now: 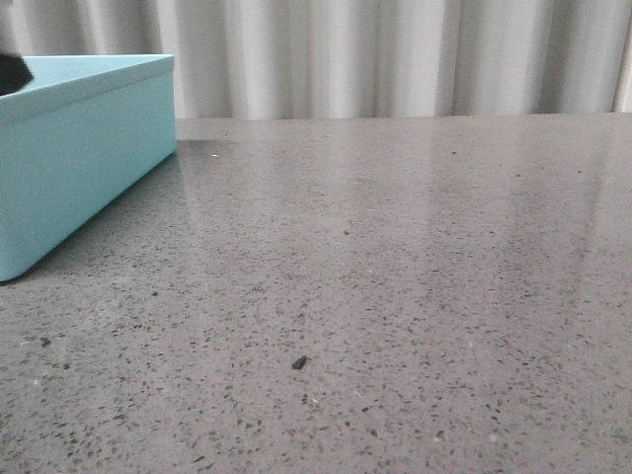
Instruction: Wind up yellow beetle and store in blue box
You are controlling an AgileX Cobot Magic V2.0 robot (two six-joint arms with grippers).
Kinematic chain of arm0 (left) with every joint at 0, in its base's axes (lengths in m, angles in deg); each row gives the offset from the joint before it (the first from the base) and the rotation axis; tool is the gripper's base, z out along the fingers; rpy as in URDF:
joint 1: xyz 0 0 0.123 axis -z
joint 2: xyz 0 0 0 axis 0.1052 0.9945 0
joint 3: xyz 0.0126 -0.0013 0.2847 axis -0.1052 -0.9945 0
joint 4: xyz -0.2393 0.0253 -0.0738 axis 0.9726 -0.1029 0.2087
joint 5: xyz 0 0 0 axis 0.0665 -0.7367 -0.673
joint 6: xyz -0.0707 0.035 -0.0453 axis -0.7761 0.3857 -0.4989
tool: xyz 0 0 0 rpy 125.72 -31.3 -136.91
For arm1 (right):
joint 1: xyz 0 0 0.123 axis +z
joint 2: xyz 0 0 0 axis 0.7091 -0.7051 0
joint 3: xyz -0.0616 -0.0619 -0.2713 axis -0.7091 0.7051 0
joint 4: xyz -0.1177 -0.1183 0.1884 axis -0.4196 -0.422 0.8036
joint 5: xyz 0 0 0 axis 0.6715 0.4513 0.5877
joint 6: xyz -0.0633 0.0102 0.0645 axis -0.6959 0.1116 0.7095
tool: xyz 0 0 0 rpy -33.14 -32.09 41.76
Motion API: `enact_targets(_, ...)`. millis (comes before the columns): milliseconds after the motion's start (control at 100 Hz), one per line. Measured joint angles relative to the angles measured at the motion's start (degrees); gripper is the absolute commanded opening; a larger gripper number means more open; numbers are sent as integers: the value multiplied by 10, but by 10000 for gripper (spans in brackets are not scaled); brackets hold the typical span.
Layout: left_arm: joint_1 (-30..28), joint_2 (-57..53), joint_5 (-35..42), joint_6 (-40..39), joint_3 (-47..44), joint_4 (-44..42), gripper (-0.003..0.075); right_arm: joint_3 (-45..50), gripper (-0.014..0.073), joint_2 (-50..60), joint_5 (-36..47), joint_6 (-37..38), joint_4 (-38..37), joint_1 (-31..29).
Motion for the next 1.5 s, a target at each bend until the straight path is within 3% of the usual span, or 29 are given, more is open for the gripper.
enact_targets(120, -1, 1, 10, 0, -4, 0, 481, 0, -52, 0, 0, 0, 0, 0)
enact_targets(200, -2, 0, 12, 0, -4, 2, 531, 0, -52, 0, 1, 0, 0, 0)
enact_targets(290, -2, -18, 25, 0, -4, 16, 481, 0, -52, 0, 1, 0, 0, 0)
enact_targets(440, -2, -97, 72, 0, -11, 37, 260, 5, -52, 9, 1, 0, -3, 0)
enact_targets(510, -2, -152, 116, 0, -27, 51, 202, 23, -52, 27, 6, 0, -10, 0)
enact_targets(700, 3, -350, 230, 0, -151, 69, 187, 136, -54, 130, 70, -3, -21, 0)
enact_targets(930, 65, -629, 329, 1, -420, 70, 186, 270, -54, 271, 136, -24, -25, 0)
enact_targets(1110, 76, -841, 377, 2, -596, 67, 183, 308, -54, 285, 140, -25, -25, 0)
enact_targets(1210, 76, -959, 406, 3, -649, 67, 102, 314, -54, 270, 150, -26, -25, 0)
enact_targets(1310, 76, -995, 393, 3, -670, 67, -24, 315, -54, 249, 181, -26, -23, 0)
enact_targets(1500, 76, -966, 371, 3, -676, 69, -21, 315, -54, 228, 234, -26, -19, 0)
